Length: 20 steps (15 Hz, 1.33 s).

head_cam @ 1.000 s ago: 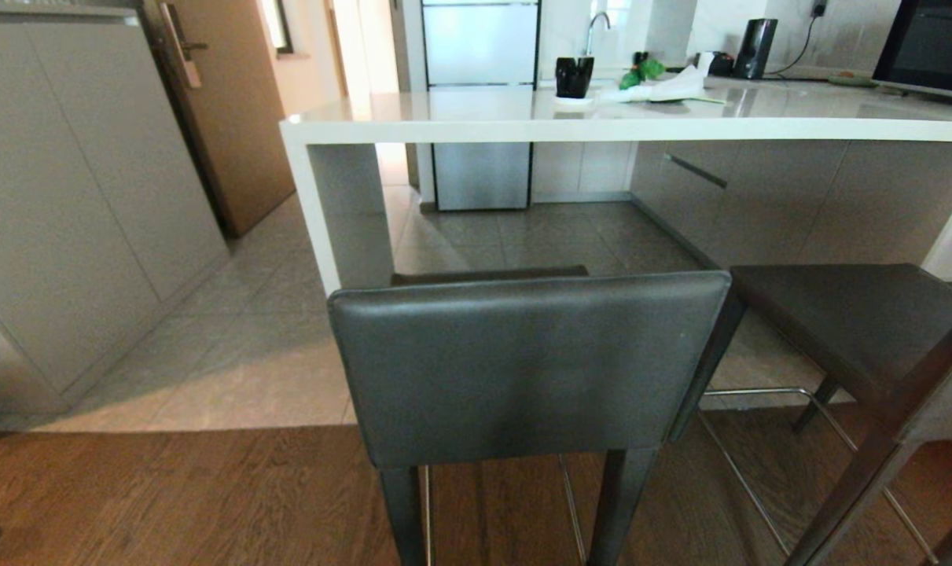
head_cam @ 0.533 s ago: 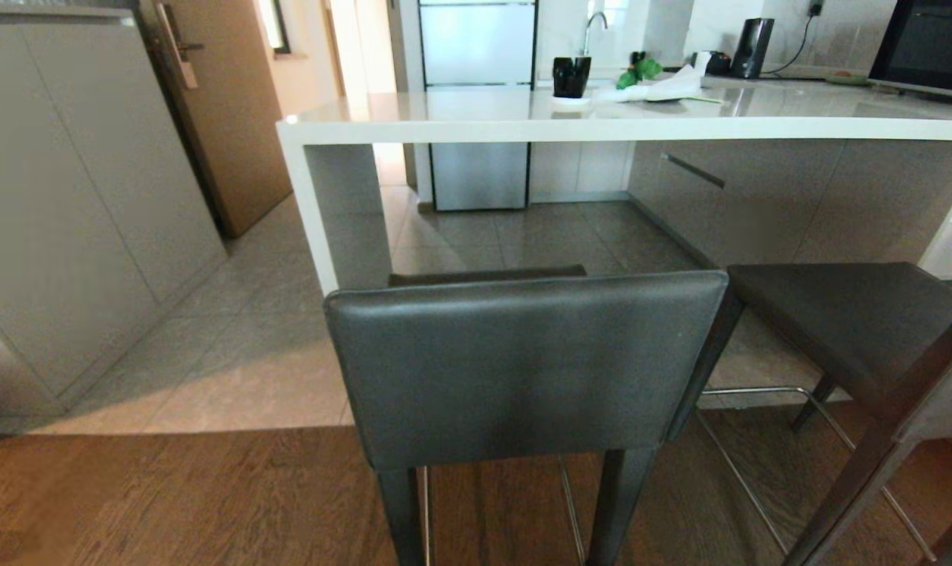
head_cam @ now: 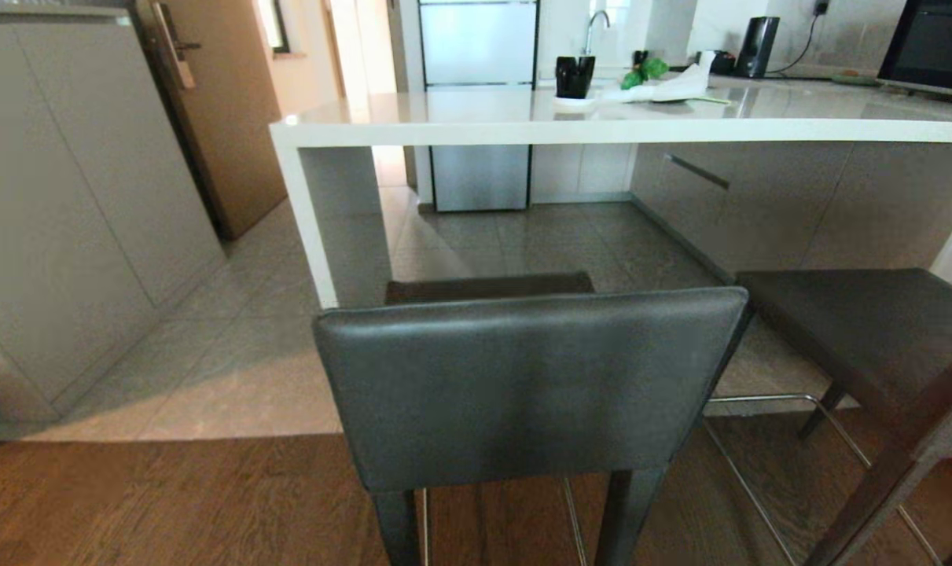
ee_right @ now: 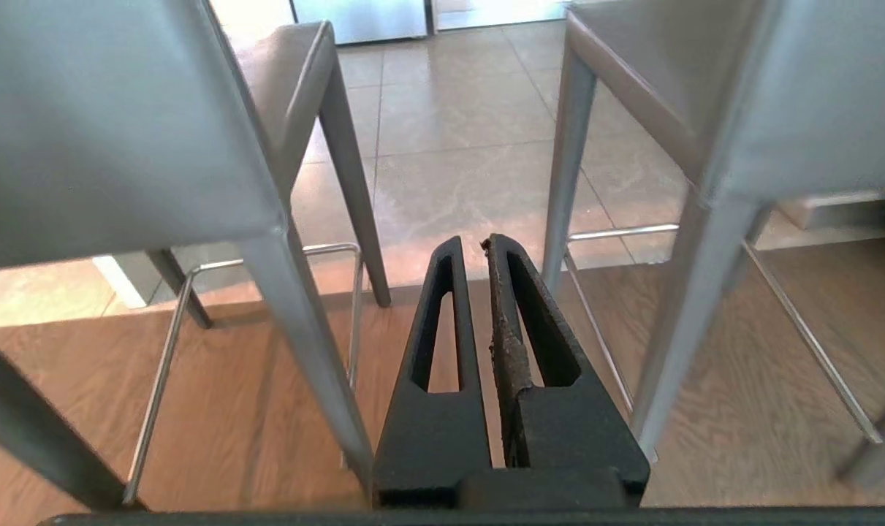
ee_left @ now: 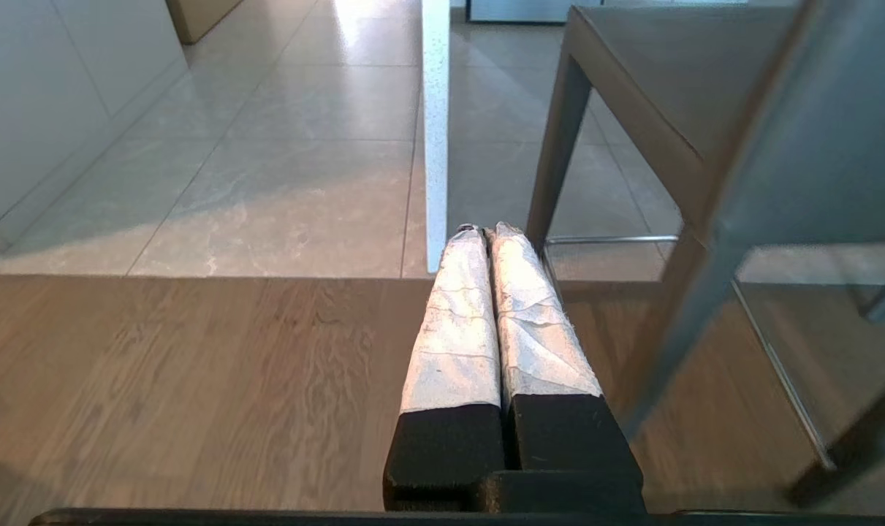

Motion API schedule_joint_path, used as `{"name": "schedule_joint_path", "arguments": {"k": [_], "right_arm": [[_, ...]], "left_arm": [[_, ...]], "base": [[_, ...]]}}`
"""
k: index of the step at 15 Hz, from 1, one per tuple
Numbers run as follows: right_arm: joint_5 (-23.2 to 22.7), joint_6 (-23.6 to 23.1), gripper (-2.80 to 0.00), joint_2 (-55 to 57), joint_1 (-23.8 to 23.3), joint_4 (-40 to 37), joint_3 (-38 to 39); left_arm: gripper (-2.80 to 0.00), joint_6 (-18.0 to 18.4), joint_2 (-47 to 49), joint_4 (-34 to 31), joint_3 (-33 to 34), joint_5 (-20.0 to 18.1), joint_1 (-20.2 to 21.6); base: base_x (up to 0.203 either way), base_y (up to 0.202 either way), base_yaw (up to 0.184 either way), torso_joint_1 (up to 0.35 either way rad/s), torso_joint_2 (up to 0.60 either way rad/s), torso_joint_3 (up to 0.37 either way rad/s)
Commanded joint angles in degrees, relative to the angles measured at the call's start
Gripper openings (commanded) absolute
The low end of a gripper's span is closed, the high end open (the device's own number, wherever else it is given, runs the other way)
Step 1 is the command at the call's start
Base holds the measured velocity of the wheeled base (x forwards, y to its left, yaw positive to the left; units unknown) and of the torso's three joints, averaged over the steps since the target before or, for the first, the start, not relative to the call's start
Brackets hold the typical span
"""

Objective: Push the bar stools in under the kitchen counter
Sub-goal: Push the gray chair back under the dining table

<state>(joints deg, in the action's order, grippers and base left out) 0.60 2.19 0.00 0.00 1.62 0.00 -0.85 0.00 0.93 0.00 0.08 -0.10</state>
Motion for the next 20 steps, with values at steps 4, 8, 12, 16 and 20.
{"name": "schedule_joint_path", "arguments": {"k": [4, 8, 12, 16, 20], "right_arm": [[0.02, 0.00, -2.80, 0.09, 0.00, 0.05, 0.00], [-0.01, -0.08, -2.80, 0.00, 0.00, 0.05, 0.00], [-0.07, -0.26, -2.80, 0.00, 0.00, 0.05, 0.00], [-0.07, -0.08, -2.80, 0.00, 0.00, 0.05, 0.00], [0.02, 0.01, -2.80, 0.01, 0.00, 0.05, 0.00]], "left_arm": [[-2.80, -0.03, 0.03, 0.01, 0.09, 0.01, 0.01], [-2.80, -0.03, 0.00, 0.04, 0.09, 0.01, 0.01], [-2.80, -0.03, 0.02, 0.03, 0.09, 0.01, 0.01], [-2.80, -0.03, 0.02, 0.04, 0.09, 0.01, 0.01], [-2.80, -0.20, 0.00, 0.04, 0.09, 0.09, 0.01]], "base": [[0.035, 0.000, 0.000, 0.003, 0.00, 0.001], [0.000, 0.000, 0.000, 0.000, 0.00, 0.000], [0.000, 0.000, 0.000, 0.000, 0.00, 0.000], [0.000, 0.000, 0.000, 0.000, 0.00, 0.000], [0.000, 0.000, 0.000, 0.000, 0.00, 0.000]]}}
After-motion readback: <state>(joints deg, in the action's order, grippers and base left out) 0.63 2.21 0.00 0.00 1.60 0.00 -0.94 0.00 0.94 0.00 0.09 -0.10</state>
